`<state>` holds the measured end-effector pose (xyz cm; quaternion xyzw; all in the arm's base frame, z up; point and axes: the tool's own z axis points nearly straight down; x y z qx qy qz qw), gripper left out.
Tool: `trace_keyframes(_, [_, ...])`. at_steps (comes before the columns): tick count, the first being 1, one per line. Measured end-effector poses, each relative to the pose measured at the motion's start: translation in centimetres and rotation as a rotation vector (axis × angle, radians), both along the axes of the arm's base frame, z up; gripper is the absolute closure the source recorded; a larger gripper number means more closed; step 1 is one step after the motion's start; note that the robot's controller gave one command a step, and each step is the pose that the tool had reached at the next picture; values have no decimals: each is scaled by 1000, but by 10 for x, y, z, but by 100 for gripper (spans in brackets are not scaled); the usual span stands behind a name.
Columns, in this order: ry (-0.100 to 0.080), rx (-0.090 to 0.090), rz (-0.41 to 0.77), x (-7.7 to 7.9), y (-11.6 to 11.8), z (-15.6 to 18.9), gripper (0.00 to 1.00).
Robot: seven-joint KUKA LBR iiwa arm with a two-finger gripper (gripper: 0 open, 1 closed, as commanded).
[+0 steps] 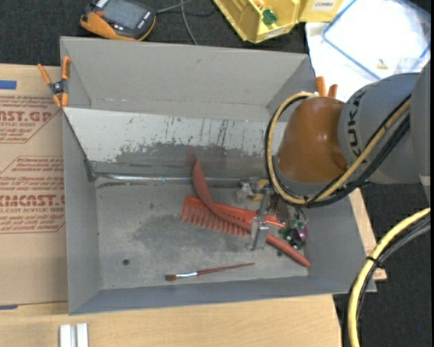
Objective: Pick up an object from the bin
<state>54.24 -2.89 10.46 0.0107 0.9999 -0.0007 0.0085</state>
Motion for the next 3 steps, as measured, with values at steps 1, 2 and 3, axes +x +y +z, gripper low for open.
trace_keyframes(1, [15, -1, 48, 12, -32, -31, 0])
trace_keyframes(2, [-1, 2, -32, 10, -8, -34, 0])
trace_keyframes(3, [15, 2, 39, 12, -28, -32, 100])
